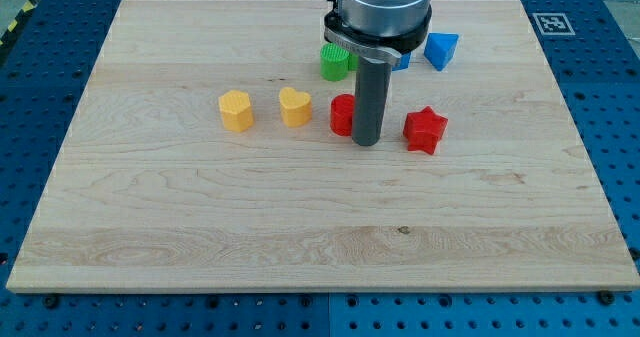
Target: Place the red star diagonal to the green circle
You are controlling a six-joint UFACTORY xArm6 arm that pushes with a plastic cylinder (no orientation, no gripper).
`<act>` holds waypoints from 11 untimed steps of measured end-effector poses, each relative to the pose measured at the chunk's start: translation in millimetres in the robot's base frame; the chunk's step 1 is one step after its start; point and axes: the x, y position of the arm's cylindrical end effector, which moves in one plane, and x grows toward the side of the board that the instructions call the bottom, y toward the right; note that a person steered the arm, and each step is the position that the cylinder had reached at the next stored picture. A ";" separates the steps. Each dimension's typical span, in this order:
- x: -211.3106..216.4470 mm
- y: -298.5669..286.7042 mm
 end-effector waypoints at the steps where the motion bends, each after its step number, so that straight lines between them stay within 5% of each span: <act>1: 31.3 45.4; 3: 40.1 85.5; 11: -7.8 52.1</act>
